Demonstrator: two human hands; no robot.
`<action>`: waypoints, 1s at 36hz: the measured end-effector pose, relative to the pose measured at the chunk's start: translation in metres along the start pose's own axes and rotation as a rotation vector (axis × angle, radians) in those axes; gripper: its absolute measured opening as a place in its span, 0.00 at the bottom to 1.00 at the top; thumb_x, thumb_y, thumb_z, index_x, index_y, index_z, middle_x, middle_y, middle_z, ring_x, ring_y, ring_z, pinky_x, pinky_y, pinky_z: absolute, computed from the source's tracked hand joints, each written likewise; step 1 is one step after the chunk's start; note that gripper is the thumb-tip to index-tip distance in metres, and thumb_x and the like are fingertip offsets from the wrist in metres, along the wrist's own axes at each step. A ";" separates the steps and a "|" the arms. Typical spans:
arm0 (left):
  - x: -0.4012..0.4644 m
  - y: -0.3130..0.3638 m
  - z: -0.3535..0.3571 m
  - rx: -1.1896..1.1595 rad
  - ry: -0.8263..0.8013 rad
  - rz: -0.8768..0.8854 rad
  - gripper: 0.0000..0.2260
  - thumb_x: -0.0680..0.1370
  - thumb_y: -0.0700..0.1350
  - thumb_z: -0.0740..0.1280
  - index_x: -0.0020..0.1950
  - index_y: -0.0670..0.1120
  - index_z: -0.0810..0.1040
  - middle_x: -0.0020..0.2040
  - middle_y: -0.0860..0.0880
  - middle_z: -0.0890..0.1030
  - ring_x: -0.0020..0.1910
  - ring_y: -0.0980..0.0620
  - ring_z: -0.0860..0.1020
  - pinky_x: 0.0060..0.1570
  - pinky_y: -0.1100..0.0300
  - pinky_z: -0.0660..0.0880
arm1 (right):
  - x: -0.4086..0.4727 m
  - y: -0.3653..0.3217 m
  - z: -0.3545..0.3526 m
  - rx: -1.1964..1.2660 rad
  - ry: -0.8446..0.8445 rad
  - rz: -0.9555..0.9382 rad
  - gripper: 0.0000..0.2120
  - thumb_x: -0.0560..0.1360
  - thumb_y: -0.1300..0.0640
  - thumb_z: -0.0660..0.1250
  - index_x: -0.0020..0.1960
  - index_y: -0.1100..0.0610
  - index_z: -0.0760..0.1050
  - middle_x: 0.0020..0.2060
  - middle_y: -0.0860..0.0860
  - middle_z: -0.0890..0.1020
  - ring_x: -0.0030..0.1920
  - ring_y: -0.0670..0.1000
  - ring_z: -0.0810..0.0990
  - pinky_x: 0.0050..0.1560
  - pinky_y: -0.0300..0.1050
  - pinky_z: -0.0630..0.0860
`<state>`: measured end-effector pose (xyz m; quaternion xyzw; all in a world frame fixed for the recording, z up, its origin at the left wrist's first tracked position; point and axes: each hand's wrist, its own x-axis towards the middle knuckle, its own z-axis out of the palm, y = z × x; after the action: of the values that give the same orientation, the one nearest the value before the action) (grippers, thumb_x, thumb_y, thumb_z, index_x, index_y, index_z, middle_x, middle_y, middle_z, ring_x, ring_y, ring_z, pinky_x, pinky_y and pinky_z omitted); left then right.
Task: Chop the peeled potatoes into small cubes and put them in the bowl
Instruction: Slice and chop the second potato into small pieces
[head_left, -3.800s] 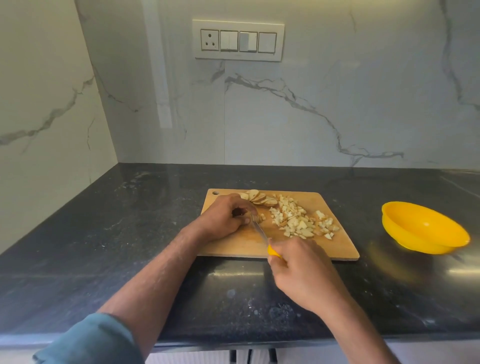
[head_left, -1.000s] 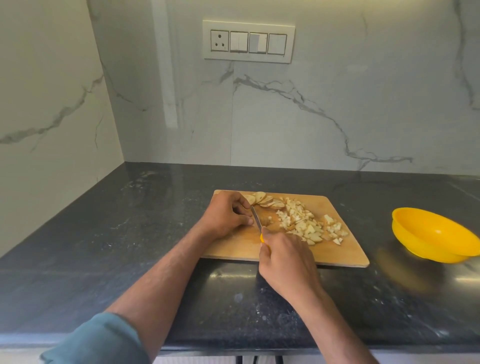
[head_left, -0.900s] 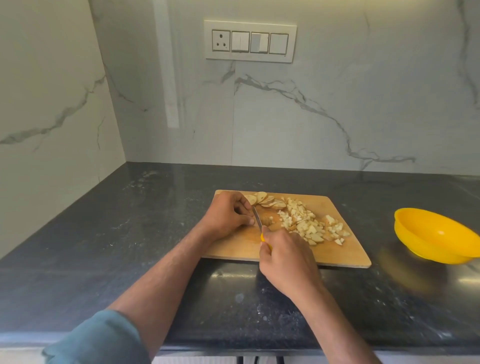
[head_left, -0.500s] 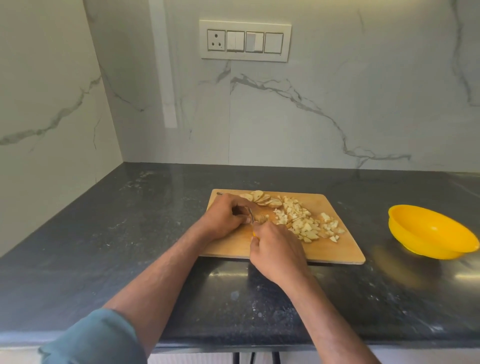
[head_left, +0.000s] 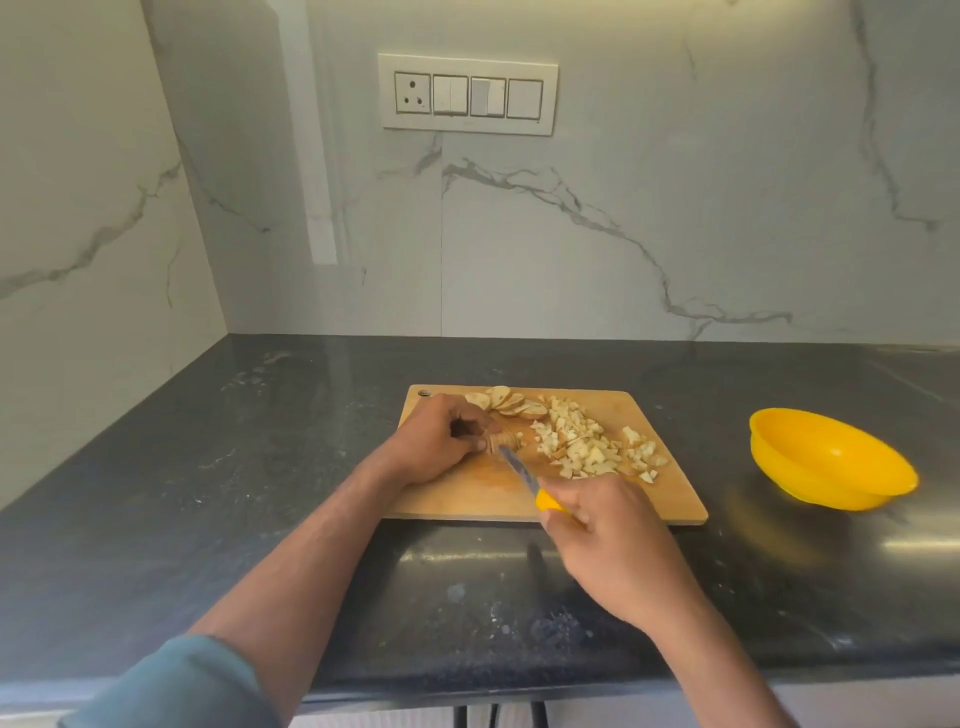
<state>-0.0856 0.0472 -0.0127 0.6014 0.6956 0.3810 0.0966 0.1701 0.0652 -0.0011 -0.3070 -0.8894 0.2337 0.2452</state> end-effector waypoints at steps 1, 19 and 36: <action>0.000 0.000 0.000 0.012 -0.002 0.005 0.12 0.76 0.36 0.74 0.55 0.51 0.86 0.51 0.49 0.84 0.51 0.49 0.81 0.56 0.51 0.78 | -0.002 0.002 -0.005 0.032 0.006 0.006 0.16 0.77 0.53 0.64 0.63 0.55 0.79 0.50 0.55 0.85 0.48 0.57 0.84 0.49 0.62 0.81; 0.012 0.014 0.019 0.227 0.029 0.112 0.15 0.72 0.58 0.69 0.53 0.52 0.86 0.46 0.54 0.83 0.47 0.52 0.78 0.51 0.51 0.77 | 0.021 0.002 0.008 -0.232 0.189 0.018 0.20 0.80 0.51 0.62 0.72 0.48 0.73 0.46 0.50 0.86 0.46 0.53 0.82 0.38 0.44 0.68; 0.015 0.032 0.031 0.370 0.076 0.108 0.06 0.74 0.48 0.69 0.46 0.48 0.83 0.43 0.50 0.81 0.45 0.48 0.77 0.47 0.50 0.77 | 0.021 0.000 0.009 -0.324 0.143 0.012 0.21 0.81 0.51 0.59 0.73 0.46 0.71 0.47 0.49 0.85 0.49 0.53 0.81 0.43 0.46 0.73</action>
<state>-0.0473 0.0727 -0.0087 0.6306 0.7235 0.2738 -0.0625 0.1499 0.0767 -0.0022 -0.3636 -0.8938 0.0661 0.2539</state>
